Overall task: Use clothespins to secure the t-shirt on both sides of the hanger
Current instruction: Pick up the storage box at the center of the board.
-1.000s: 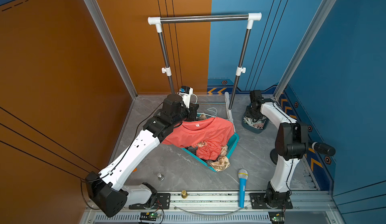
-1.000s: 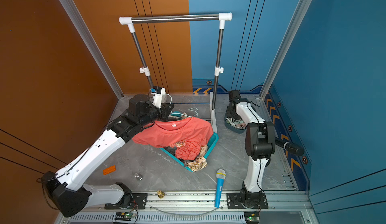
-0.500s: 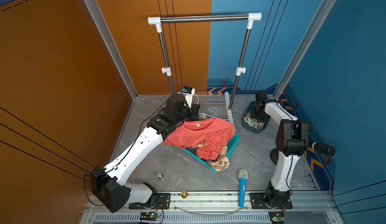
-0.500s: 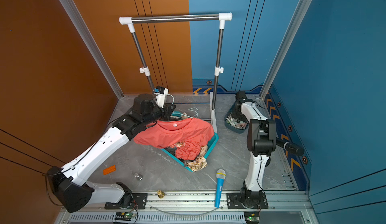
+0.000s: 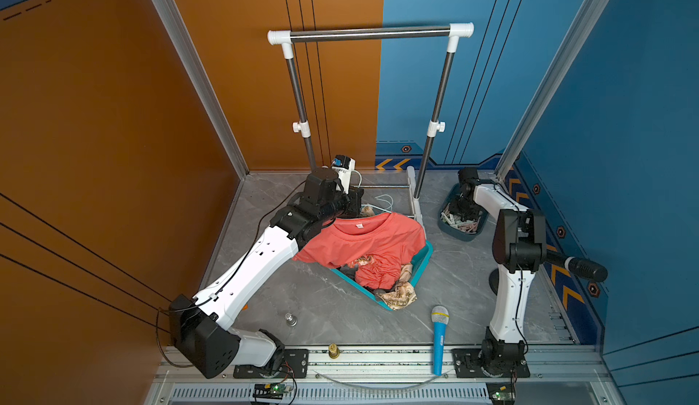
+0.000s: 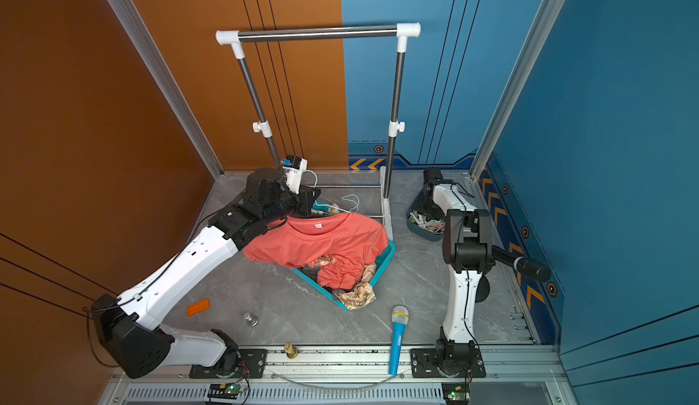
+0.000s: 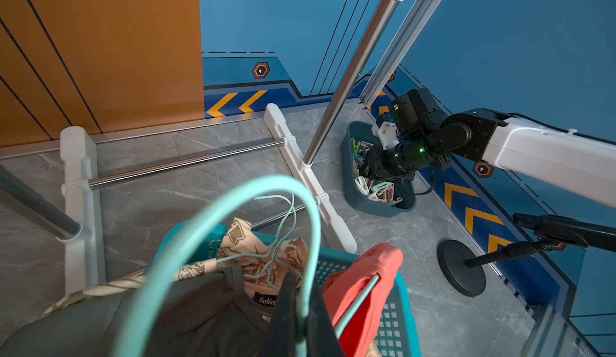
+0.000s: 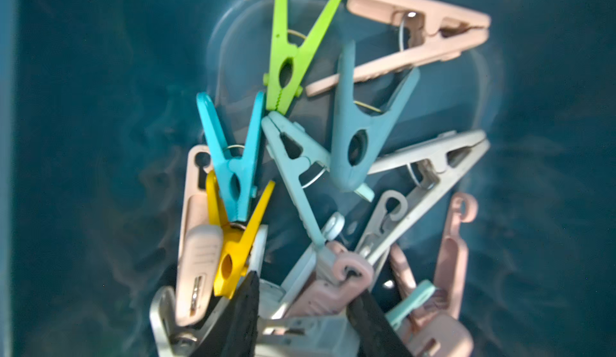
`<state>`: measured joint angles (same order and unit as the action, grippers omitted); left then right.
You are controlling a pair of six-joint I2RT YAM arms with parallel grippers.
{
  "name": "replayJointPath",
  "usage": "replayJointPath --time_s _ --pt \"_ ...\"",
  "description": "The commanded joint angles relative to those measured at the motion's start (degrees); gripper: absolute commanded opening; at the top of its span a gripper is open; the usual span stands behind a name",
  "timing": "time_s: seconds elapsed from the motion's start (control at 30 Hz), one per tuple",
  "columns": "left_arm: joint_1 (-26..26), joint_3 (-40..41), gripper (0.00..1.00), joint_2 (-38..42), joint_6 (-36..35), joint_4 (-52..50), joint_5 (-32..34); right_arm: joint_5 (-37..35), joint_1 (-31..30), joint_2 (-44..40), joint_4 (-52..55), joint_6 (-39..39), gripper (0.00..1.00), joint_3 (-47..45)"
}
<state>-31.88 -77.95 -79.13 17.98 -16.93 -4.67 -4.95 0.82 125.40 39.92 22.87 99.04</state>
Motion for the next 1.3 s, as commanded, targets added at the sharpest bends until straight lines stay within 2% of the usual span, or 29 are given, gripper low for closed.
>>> replayJointPath --time_s 0.0,0.37,0.63,0.7,1.07,1.27 --pt "0.52 -2.63 0.02 -0.67 0.74 1.26 0.02 -0.07 0.2 0.61 0.49 0.36 0.4 2.21" --pt "-0.02 -1.79 0.02 1.14 1.69 1.33 0.26 0.27 0.41 -1.97 1.37 -1.16 0.26 2.21" --pt "-0.29 -0.2 0.03 5.0 2.15 1.31 0.89 1.04 0.41 -5.54 1.47 -1.82 0.23 1.31" --pt "-0.4 0.02 0.03 5.93 2.31 0.98 0.89 1.17 0.44 -6.27 1.58 -2.0 0.19 1.04" --pt "-0.9 1.3 0.03 9.22 3.02 0.41 1.94 -0.04 0.28 -12.6 2.85 -2.71 0.19 -0.94" --pt "-1.08 1.95 0.03 9.97 3.73 1.1 1.94 -0.84 -0.88 -21.17 2.31 -2.98 0.19 -9.14"
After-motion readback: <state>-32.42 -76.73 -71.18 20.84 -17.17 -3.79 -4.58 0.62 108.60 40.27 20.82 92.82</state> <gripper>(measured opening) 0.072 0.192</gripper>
